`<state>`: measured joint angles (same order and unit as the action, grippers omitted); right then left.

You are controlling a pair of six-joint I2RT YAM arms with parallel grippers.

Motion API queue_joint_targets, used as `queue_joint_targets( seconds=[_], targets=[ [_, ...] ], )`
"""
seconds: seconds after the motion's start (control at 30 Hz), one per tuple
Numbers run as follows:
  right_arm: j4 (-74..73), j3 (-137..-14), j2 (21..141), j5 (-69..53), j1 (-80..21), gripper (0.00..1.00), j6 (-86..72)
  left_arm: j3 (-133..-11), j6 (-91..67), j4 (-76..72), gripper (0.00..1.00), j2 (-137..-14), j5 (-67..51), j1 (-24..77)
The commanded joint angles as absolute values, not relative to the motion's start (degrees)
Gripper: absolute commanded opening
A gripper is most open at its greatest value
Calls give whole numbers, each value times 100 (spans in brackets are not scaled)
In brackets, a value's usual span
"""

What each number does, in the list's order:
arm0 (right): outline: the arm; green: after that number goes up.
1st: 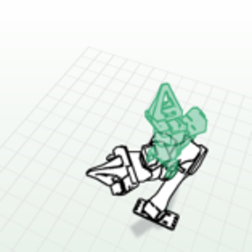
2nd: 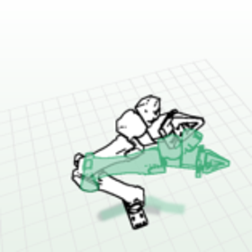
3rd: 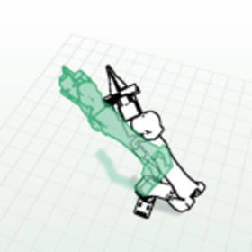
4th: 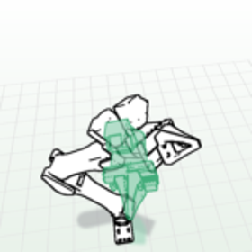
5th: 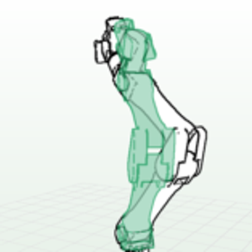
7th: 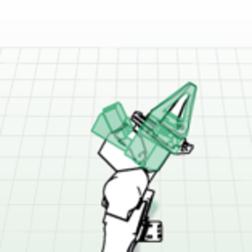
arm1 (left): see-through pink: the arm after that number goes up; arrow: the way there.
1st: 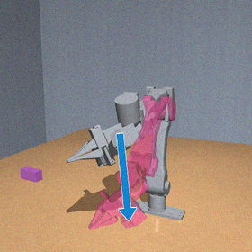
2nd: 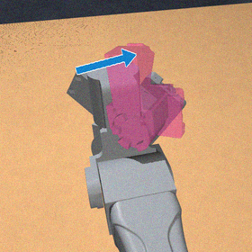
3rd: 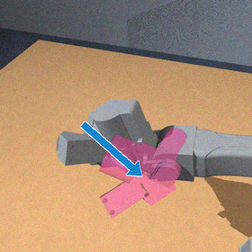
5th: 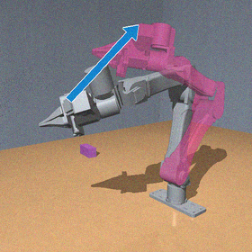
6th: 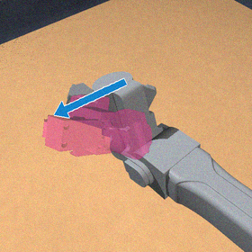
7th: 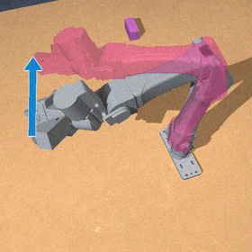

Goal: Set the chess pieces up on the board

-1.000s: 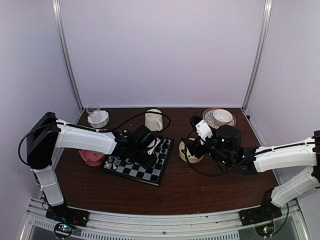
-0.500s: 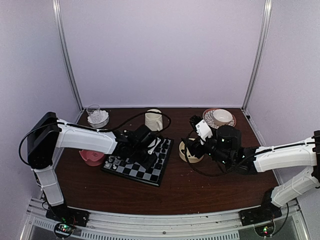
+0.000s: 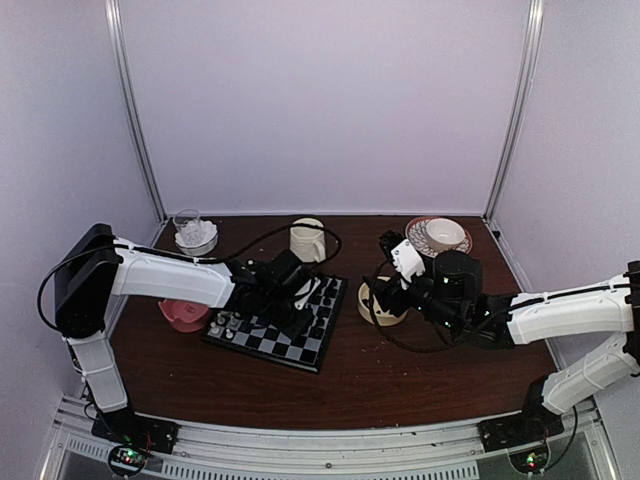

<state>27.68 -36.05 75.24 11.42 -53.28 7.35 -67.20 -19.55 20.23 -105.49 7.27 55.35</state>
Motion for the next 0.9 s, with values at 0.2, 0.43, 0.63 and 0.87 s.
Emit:
queue_joint_targets(
  seconds=[0.2,0.43,0.63,0.87],
  targets=[
    [2764,-3630,7561,1160,-5285,69,758,-6856,-1951,1966,27,-10508,769,5559],
    [2752,-3639,7565,1151,-5276,69,757,-6925,-1934,1977,20,-10601,765,5563],
    [2744,-3639,7557,1151,-5278,69,757,-6921,-1932,2003,14,-10594,782,5556],
    [2718,-3643,7550,1164,-5265,69,771,-6939,-1925,2174,9,-10541,778,5562]
  ],
)
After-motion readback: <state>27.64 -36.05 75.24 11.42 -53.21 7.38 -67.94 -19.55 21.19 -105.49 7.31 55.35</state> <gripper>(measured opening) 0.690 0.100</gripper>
